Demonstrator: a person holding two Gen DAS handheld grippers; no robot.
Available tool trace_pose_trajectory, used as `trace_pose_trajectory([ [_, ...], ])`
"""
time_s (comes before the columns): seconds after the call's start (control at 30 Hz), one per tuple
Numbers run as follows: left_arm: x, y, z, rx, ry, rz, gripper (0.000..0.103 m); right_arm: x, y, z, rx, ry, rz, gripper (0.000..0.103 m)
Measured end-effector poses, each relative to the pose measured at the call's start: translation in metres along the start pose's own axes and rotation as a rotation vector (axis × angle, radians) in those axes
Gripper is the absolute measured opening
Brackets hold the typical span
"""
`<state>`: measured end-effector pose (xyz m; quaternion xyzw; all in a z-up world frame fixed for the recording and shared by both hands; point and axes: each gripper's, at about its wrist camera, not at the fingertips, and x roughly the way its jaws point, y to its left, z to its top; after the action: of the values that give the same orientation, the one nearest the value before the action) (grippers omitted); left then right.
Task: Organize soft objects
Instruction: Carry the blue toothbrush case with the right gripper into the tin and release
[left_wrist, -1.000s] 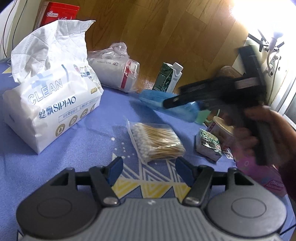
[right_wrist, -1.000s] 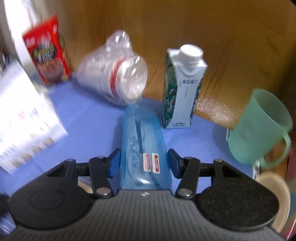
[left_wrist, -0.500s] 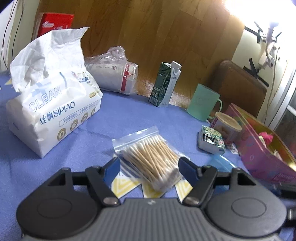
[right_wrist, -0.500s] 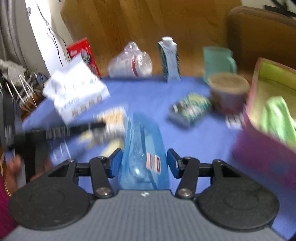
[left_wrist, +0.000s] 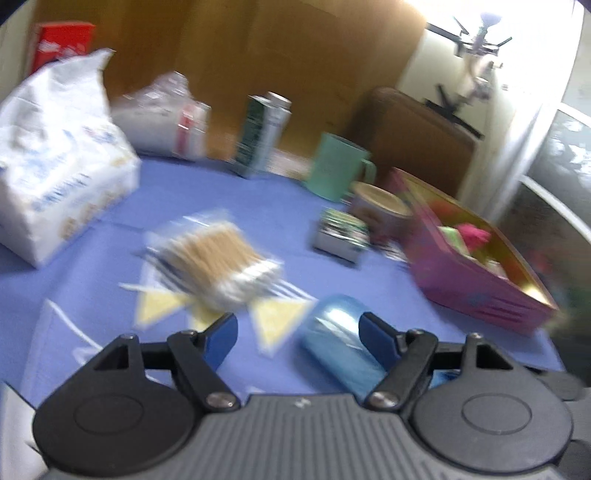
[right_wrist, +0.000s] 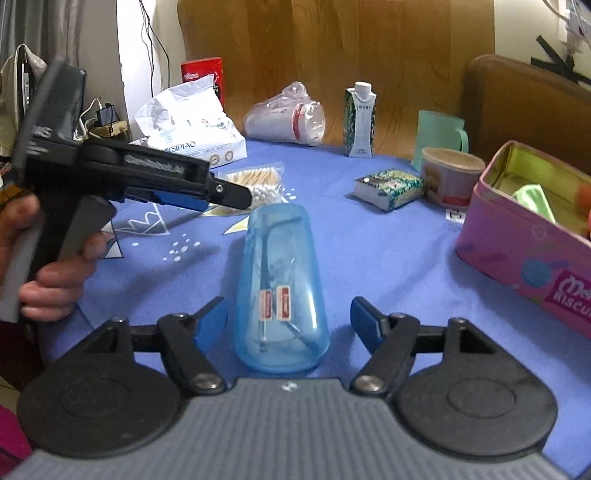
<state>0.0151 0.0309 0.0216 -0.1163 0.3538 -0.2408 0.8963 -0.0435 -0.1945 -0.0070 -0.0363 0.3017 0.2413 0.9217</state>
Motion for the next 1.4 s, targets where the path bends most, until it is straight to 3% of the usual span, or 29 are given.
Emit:
trace_pose_trajectory([
  [0.27,0.021,-0.034,-0.018,-0.06,0.161,-0.144,0.073,-0.002,0.008,-0.012,-0.042,0.004,0.009,0.078],
  [0.3,0.024,-0.04,-0.023,-0.042,0.151,-0.132,0.071,-0.001,0.008,-0.014,-0.049,0.007,0.012,0.076],
  [0.33,0.025,-0.048,-0.024,-0.005,0.133,-0.093,0.072,0.0,0.01,-0.016,-0.061,-0.001,0.011,0.064],
  [0.37,0.026,-0.052,-0.024,0.007,0.132,-0.083,0.071,-0.002,0.012,-0.017,-0.071,-0.015,0.02,0.058],
  [0.53,0.021,-0.067,-0.004,0.027,0.103,-0.115,0.063,-0.01,0.008,-0.018,-0.06,-0.053,-0.02,0.058],
  [0.7,0.024,-0.107,0.028,0.148,0.029,-0.131,0.063,-0.031,-0.005,-0.004,-0.042,-0.179,-0.093,0.058],
  [0.93,0.063,-0.176,0.069,0.296,-0.01,-0.2,0.063,-0.049,-0.051,0.016,0.026,-0.309,-0.252,0.058],
  [1.17,0.127,-0.223,0.078,0.382,0.019,-0.2,0.063,-0.043,-0.109,0.022,0.146,-0.337,-0.364,0.058],
  [1.33,0.154,-0.229,0.077,0.39,0.022,-0.129,0.066,-0.021,-0.144,0.026,0.238,-0.33,-0.434,0.059],
  [1.4,0.153,-0.224,0.074,0.384,0.029,-0.133,0.066,-0.01,-0.155,0.027,0.263,-0.316,-0.472,0.059],
])
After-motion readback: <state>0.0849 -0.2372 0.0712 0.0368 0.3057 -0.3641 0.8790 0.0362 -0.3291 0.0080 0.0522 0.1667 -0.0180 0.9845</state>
